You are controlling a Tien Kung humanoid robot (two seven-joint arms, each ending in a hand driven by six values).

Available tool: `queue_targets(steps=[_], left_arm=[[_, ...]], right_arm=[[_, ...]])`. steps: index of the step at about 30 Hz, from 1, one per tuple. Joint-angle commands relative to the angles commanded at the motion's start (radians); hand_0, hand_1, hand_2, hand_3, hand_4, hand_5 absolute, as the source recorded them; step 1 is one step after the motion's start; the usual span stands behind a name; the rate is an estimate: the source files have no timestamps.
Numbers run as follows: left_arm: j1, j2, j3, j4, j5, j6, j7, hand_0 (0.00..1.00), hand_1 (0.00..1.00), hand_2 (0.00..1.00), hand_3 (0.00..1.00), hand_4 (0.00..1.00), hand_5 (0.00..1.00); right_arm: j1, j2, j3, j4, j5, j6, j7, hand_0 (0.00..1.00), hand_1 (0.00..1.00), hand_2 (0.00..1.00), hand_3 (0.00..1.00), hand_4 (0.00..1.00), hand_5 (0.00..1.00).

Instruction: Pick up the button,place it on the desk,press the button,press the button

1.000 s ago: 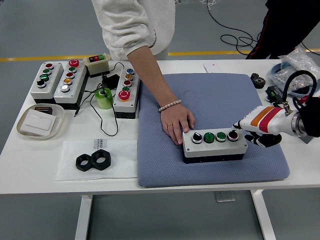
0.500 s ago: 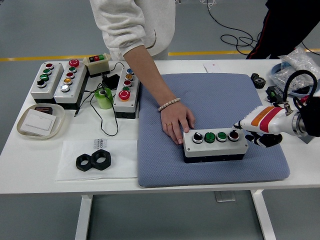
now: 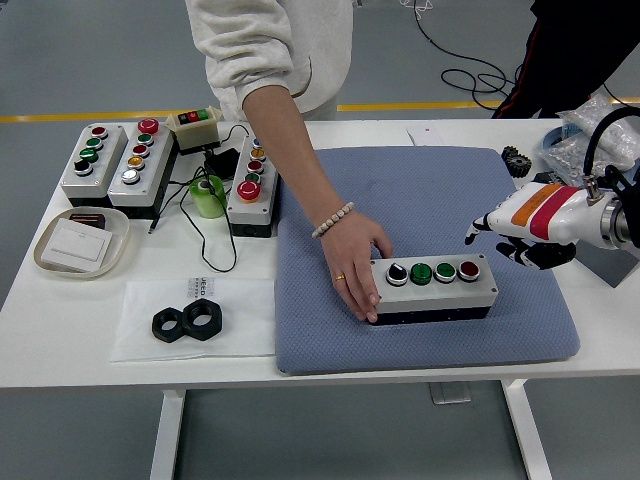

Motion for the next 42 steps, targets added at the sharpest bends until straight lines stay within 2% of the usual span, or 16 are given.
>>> queue_targets(steps=[8, 22, 23, 25, 28, 29, 34, 35, 40, 41, 42], left_arm=[[0.002, -0.001, -0.008, 0.0, 0.004, 0.001, 0.001, 0.74, 0.913, 0.985, 0.943, 0.617, 0.998], [0.005, -0.005, 0.0, 0.0, -0.005, 0.002, 0.0, 0.739, 0.914, 0.986, 0.942, 0.616, 0.998], [0.007, -0.005, -0.001, 0.0, -0.004, 0.002, 0.001, 0.74, 0.914, 0.986, 0.941, 0.613, 0.998], [0.008, -0.006, -0.002, 0.0, -0.003, 0.001, 0.001, 0.74, 0.914, 0.986, 0.941, 0.613, 0.998], [0.013, -0.006, -0.004, 0.0, -0.001, 0.001, 0.002, 0.74, 0.914, 0.986, 0.941, 0.613, 0.998], [0.014, -0.006, -0.006, 0.0, 0.002, 0.0, 0.003, 0.741, 0.914, 0.986, 0.941, 0.615, 0.998], [0.018, -0.006, -0.006, 0.0, 0.004, -0.001, 0.005, 0.741, 0.914, 0.986, 0.941, 0.615, 0.998], [0.018, -0.006, -0.007, 0.0, 0.006, -0.001, 0.005, 0.74, 0.914, 0.986, 0.941, 0.616, 0.998], [0.017, -0.007, -0.007, 0.0, 0.005, 0.0, 0.006, 0.74, 0.914, 0.986, 0.941, 0.616, 0.998], [0.017, -0.007, -0.007, 0.0, 0.005, 0.0, 0.006, 0.74, 0.914, 0.986, 0.941, 0.611, 0.998], [0.017, -0.007, -0.01, 0.0, 0.009, 0.0, 0.007, 0.74, 0.914, 0.986, 0.941, 0.611, 0.998]], right_arm=[[-0.004, -0.003, -0.005, 0.039, -0.007, 0.006, 0.004, 0.294, 0.163, 0.175, 0.799, 0.311, 0.002], [-0.03, 0.021, -0.012, 0.072, -0.016, -0.012, -0.001, 0.295, 0.163, 0.175, 0.796, 0.311, 0.002], [-0.033, 0.022, -0.013, 0.078, -0.016, -0.026, -0.007, 0.397, 0.302, 0.284, 0.788, 0.387, 0.002], [-0.036, 0.022, -0.013, 0.082, -0.016, -0.047, -0.014, 0.397, 0.302, 0.284, 0.788, 0.387, 0.002], [-0.041, 0.02, 0.0, 0.098, -0.02, -0.133, -0.042, 0.397, 0.302, 0.284, 0.788, 0.387, 0.002], [-0.042, 0.02, 0.007, 0.102, -0.02, -0.159, -0.051, 0.697, 0.767, 0.661, 0.829, 0.552, 0.002], [-0.044, 0.018, 0.041, 0.119, -0.052, -0.256, -0.09, 0.697, 0.767, 0.661, 0.829, 0.552, 0.002], [-0.042, 0.018, 0.046, 0.119, -0.064, -0.264, -0.096, 0.922, 0.916, 0.923, 0.895, 0.787, 0.326], [-0.023, 0.015, 0.065, 0.108, -0.131, -0.316, -0.14, 0.922, 0.916, 0.923, 0.895, 0.787, 0.326], [-0.022, 0.015, 0.065, 0.107, -0.135, -0.318, -0.142, 0.976, 0.946, 0.982, 0.928, 0.86, 0.576], [-0.011, 0.014, 0.067, 0.1, -0.153, -0.327, -0.154, 0.976, 0.946, 0.982, 0.928, 0.86, 0.576]])
